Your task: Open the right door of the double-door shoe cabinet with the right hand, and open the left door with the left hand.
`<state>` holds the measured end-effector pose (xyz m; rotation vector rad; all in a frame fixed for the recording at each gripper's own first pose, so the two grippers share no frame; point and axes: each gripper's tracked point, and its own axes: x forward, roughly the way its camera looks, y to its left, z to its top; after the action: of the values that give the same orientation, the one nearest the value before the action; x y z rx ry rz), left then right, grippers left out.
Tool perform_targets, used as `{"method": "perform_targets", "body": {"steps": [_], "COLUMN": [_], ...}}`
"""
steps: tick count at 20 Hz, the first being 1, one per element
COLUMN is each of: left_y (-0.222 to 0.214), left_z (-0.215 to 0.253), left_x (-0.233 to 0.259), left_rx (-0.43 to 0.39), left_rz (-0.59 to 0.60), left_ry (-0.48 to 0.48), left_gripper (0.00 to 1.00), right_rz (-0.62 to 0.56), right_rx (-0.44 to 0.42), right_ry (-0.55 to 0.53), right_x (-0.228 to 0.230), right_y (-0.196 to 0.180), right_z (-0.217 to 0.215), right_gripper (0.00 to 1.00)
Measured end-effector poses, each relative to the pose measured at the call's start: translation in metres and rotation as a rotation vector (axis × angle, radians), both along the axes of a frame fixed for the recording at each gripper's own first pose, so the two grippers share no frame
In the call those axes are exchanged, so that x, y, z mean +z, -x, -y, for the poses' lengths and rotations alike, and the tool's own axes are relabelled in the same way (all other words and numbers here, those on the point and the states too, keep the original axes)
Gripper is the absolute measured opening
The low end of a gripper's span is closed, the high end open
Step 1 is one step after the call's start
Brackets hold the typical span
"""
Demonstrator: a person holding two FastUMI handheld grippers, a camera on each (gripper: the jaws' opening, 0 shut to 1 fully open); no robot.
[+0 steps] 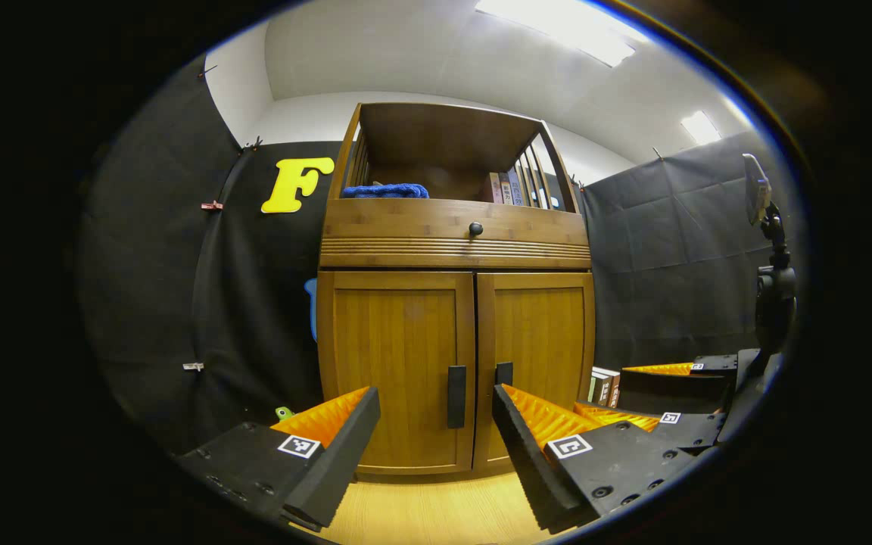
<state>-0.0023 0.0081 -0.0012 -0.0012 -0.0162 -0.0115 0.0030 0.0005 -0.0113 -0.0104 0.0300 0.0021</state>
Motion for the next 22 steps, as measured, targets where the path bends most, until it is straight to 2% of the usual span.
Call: {"method": "perform_targets", "body": {"steps": [6, 7, 9, 19, 21, 22], "left_y": [-0.002, -0.001, -0.001, 0.003, 0.003, 0.002], "left_z": [-0.004, -0.005, -0.008, -0.025, -0.028, -0.029], "left_x": [-0.006, -0.006, -0.007, -0.008, -0.009, -0.011], "left_rx": [-0.011, -0.012, -0.014, -0.033, -0.035, -0.034], "left_rz": [-0.005, -0.004, 0.002, 0.022, 0.030, 0.032], "left_ry": [-0.008, -0.006, -0.003, 0.002, 0.001, -0.002], "left_gripper": [0.93, 0.91, 0.94, 0.93, 0.91, 0.93], "right_rz": [0.002, -0.004, -0.013, -0.029, -0.032, -0.032], "right_rx": [-0.014, -0.017, -0.026, -0.073, -0.078, -0.084], "right_ry": [0.000, -0.005, -0.013, -0.007, -0.020, -0.020], "right_x": [-0.003, -0.007, -0.013, -0.036, -0.044, -0.046], "right_y": [-0.019, -0.025, -0.034, -0.093, -0.104, -0.109], "right_z": [0.000, 0.001, 0.002, 0.004, 0.004, 0.004], "right_gripper": [0.96, 0.96, 0.96, 0.95, 0.96, 0.96]}}
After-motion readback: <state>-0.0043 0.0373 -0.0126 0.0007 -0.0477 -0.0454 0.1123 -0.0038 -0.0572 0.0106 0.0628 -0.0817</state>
